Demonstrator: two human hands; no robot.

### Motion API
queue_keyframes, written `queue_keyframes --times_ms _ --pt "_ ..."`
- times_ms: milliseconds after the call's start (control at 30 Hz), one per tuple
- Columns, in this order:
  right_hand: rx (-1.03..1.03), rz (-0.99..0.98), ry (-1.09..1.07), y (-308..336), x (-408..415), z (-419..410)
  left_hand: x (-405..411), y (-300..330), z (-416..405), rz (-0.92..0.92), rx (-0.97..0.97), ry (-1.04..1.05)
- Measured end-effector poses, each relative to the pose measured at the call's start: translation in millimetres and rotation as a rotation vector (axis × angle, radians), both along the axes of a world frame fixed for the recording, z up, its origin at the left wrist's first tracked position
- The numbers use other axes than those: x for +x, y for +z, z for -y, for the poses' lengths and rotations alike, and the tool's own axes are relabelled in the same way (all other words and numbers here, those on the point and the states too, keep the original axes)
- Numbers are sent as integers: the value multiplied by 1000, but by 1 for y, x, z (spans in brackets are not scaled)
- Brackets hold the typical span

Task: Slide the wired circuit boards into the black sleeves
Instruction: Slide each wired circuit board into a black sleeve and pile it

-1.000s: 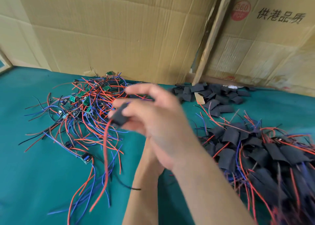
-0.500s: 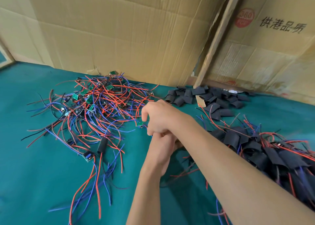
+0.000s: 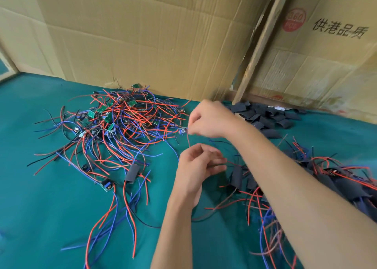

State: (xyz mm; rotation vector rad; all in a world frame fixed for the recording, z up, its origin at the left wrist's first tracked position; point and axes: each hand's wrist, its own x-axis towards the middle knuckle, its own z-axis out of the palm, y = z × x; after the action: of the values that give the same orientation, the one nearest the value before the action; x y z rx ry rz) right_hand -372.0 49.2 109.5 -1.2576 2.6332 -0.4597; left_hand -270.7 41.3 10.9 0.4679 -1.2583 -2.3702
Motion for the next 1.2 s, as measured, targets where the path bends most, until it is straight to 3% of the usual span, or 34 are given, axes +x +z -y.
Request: queue_keyframes --times_ms 100,267,333,400,500,567,633,733,767,867,967,1200 --pt "-204 64 -72 26 -12 -22 0 -1 4 3 86 54" --pt "-523 392 -206 41 -14 -63 0 4 4 -20 200 14" --pt "-458 434 -210 27 -2 -71 1 8 2 -90 223 -30" --pt "-258 383 -156 7 11 -75 2 8 2 -134 213 -32" --pt "94 455 -3 0 11 -75 2 2 3 -42 64 32" --pt "186 532 8 10 -5 -78 2 0 2 -15 38 21" --pt "105 431 -122 18 -34 -80 2 1 2 -11 66 5" --pt "102 -64 -333 13 -81 -88 1 0 1 4 74 14" --pt "133 -123 -393 7 -93 -91 1 -1 1 4 70 17" --pt "170 -42 -534 -20 -116 -98 1 -1 2 14 41 15" --pt "32 82 -644 -49 -124 -100 2 -2 2 17 15 -14" --pt "-117 26 -720 -69 -136 -99 2 -2 2 7 -14 -30"
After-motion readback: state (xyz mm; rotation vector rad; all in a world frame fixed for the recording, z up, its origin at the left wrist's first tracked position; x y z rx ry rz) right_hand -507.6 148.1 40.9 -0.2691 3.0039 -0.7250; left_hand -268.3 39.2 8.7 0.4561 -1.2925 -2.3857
